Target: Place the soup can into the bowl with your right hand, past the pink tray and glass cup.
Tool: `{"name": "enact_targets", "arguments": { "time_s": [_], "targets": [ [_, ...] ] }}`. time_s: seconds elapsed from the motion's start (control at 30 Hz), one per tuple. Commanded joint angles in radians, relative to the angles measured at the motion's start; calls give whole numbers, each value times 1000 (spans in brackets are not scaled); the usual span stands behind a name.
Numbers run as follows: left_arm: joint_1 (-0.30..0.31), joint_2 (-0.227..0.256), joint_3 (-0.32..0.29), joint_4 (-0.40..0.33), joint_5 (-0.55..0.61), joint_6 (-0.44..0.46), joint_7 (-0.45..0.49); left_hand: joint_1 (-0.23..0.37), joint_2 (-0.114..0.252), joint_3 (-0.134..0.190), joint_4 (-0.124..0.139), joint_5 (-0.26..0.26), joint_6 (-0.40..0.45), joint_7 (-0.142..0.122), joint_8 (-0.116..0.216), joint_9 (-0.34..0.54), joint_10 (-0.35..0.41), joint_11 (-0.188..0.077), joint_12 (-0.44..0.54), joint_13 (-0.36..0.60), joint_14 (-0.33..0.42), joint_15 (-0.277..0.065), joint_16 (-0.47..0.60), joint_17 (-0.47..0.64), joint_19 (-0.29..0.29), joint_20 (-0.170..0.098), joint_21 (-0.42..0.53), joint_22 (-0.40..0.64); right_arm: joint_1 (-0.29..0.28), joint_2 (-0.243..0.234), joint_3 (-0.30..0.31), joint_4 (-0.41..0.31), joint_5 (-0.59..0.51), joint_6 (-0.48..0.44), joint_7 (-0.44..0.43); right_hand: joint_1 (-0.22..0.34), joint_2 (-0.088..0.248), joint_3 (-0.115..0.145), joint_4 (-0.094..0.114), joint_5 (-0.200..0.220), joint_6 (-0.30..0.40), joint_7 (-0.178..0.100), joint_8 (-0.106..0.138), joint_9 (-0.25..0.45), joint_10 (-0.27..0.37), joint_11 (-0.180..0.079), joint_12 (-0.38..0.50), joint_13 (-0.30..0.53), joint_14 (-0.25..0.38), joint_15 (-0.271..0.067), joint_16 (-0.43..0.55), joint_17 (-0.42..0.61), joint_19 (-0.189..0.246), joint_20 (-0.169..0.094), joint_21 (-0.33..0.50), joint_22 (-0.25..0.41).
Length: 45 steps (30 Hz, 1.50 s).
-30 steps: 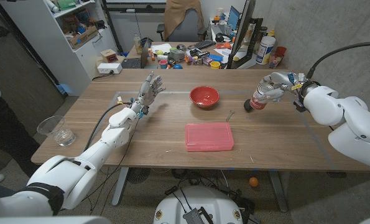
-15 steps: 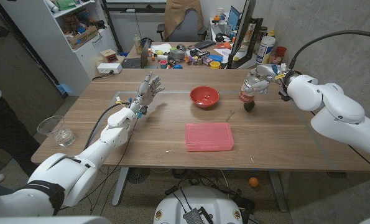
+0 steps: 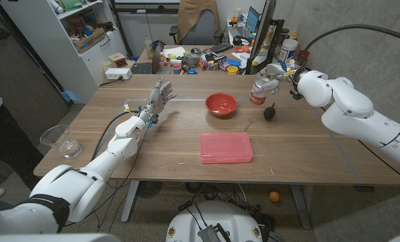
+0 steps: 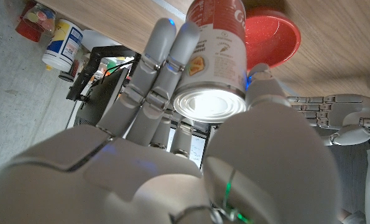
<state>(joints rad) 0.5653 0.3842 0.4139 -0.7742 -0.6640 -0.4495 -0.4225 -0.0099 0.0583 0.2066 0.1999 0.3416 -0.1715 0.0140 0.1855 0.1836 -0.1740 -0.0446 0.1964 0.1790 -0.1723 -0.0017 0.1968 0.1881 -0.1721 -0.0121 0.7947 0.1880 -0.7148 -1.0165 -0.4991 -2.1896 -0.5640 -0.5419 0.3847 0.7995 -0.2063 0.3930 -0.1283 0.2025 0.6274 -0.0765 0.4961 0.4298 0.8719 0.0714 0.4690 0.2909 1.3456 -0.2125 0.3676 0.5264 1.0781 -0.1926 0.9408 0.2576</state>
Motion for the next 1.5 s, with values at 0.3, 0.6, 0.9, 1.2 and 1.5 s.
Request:
{"name": "enact_targets", "arguments": {
  "time_s": [0.3, 0.6, 0.9, 1.2, 1.5],
  "targets": [
    [-11, -4, 2, 13, 9, -2, 14, -1, 129, -4, 1, 8, -272, 5, 6, 4, -299, 5, 3, 4, -284, 3, 4, 3, -305, 11, -1, 6, 194, 119, -164, 118, -63, 84, 57, 355, 346, -7, 0, -1, 123, 64, 9, 3, 74, -60, 122, 209, 7, -8, -7, 9, 7, -36, 13, -4],
    [-11, -8, 1, 20, 7, -5, 13, -1, 129, -4, 1, 8, -272, 4, 6, 4, -299, 6, 3, 4, -284, 3, 4, 3, -305, 11, -2, 6, 249, 183, -209, 162, -86, 144, 75, 357, 348, -9, 1, -1, 126, 65, 9, 3, 77, -58, 124, 207, 8, -7, -10, 11, 7, -36, 16, -9],
    [10, 3, -2, -14, 5, 1, 28, -1, 129, -4, 1, 9, -272, 5, 6, 4, -299, 4, 3, 4, -284, 3, 4, 3, -304, 10, -3, 6, 287, 239, -244, 208, -98, 192, 88, 360, 350, -10, 2, -1, 130, 65, 9, 2, 79, -58, 126, 209, 9, -7, -12, 14, 7, -36, 19, -14],
    [28, 16, -2, -47, 6, 12, 40, -1, 129, -5, 1, 9, -272, 5, 6, 4, -299, 4, 3, 4, -285, 2, 3, 3, -304, 11, -4, 6, 314, 286, -270, 261, -111, 230, 76, 364, 350, -12, 2, -2, 135, 66, 9, 1, 79, -57, 128, 208, 10, -7, -16, 16, 7, -36, 23, -19],
    [39, 22, -5, -54, 1, 13, 41, -1, 128, -6, 1, 9, -272, 5, 6, 4, -300, 4, 3, 4, -285, 3, 3, 3, -304, 11, -4, 6, 376, 354, -319, 348, -149, 244, 83, 364, 350, -15, 4, -2, 138, 65, 8, 1, 82, -56, 128, 206, 10, -7, -20, 17, 5, -35, 26, -24]
  ]
}}
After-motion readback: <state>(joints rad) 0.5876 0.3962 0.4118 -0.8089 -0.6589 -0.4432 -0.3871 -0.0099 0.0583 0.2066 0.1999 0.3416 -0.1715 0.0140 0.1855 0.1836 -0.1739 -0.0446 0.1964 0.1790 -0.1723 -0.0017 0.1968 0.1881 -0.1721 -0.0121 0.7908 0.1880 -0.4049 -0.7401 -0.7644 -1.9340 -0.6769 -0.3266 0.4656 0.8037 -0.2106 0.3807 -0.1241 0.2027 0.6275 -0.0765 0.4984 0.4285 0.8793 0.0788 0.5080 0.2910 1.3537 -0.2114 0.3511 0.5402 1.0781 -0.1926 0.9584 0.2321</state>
